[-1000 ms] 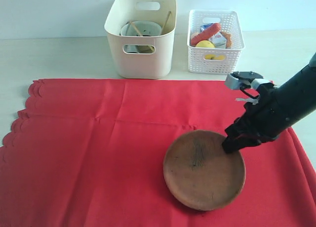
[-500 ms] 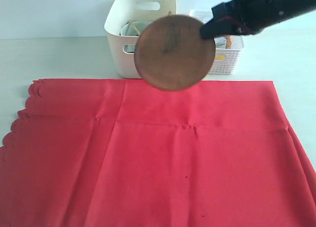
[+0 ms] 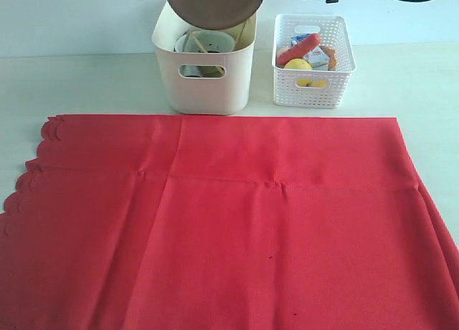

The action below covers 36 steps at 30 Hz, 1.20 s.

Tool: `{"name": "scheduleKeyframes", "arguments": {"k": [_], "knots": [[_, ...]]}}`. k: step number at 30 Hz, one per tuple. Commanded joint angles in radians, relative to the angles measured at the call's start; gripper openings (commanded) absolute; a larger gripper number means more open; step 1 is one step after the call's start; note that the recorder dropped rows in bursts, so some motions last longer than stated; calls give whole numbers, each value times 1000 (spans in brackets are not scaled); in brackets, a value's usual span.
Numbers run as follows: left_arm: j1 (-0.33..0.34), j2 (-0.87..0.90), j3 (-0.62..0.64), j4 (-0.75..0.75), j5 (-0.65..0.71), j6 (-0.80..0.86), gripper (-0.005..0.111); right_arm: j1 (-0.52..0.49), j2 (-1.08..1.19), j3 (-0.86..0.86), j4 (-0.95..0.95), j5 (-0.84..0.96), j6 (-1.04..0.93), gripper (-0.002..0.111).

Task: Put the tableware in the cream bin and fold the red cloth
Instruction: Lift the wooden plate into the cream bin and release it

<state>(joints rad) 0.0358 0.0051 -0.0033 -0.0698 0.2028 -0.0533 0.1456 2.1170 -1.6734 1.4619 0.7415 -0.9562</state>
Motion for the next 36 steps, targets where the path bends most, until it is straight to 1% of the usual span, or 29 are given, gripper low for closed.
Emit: {"name": "scheduleKeyframes", "arguments": {"k": [1, 6, 9, 11, 13, 16, 21, 23, 25, 31, 34, 36], "knots": [[2, -5, 3, -3, -3, 6, 0, 0, 112, -151, 81, -18, -3, 0], [2, -5, 3, -3, -3, 6, 0, 5, 221, -304, 86, -11, 18, 0], [2, -5, 3, -3, -3, 6, 0, 17, 253, -348, 79, -22, 44, 0], [2, -5, 3, -3, -3, 6, 0, 18, 258, -357, 65, -57, 44, 3], [2, -5, 3, -3, -3, 6, 0, 20, 258, -357, 56, -102, 44, 8], [2, -5, 3, -3, -3, 6, 0, 20, 258, -357, 47, -128, 44, 20], [2, -5, 3, -3, -3, 6, 0, 23, 258, -357, 47, -122, 44, 45], [2, -5, 3, -3, -3, 6, 0, 23, 258, -357, 47, -104, 44, 52], [2, -5, 3, -3, -3, 6, 0, 23, 258, -357, 47, -76, 44, 56], [2, -5, 3, -3, -3, 6, 0, -11, 237, -357, 32, 96, 42, 58], [2, -5, 3, -3, -3, 6, 0, -46, 216, -357, -42, 177, 42, 58], [2, -5, 3, -3, -3, 6, 0, -67, 198, -357, -121, 207, 55, 55]]}}
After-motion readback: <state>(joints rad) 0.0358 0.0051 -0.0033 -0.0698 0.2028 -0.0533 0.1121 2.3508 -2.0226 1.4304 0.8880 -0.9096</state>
